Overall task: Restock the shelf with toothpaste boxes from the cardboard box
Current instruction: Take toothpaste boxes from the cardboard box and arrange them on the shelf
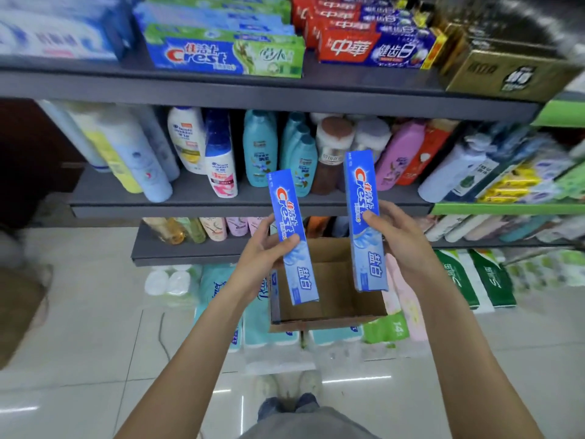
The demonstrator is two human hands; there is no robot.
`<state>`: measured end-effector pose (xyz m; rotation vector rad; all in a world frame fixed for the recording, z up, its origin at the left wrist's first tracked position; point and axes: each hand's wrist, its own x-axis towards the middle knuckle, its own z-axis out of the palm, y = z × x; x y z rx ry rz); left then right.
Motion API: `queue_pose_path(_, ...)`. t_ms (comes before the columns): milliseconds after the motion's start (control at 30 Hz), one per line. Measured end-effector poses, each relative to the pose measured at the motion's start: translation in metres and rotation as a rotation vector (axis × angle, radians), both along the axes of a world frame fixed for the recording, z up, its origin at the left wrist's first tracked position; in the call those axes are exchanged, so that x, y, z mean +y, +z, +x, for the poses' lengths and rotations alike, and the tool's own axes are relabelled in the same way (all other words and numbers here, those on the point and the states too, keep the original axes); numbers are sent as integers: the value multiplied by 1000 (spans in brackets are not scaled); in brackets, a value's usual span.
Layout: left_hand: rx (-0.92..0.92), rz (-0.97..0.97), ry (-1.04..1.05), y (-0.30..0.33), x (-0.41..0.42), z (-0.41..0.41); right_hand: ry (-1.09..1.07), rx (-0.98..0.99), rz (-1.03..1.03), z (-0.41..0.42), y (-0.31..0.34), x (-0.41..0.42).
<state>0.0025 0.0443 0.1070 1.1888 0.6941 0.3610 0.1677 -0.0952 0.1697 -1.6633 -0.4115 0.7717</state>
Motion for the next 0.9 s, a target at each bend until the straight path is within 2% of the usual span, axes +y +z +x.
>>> queue_pose_path(133,-1,136,14,22,11,-4,129,-67,100,-5,18,11)
queue_pose_path(267,-9,271,24,49,23,-12,236,-117,96,-1,35,24)
queue_pose_path(433,-22,377,151,89,24,-16,315,-166,175,15,53,32)
queue_pose_path(533,50,522,219,111,20,-19,413,-278,182,30,68,33)
queue_pose_path(600,103,637,200,125,20,-21,428,-417,192,40,81,37)
queue_pose_path(667,140,699,241,139,24,-26,418,-658,217,51,98,47)
queue_pose_path(767,128,678,308,159,38,-36,424,-985,266,64,129,66)
queue_pose_path(900,192,791,281,181,61,-48,372,-1309,233,75,164,96)
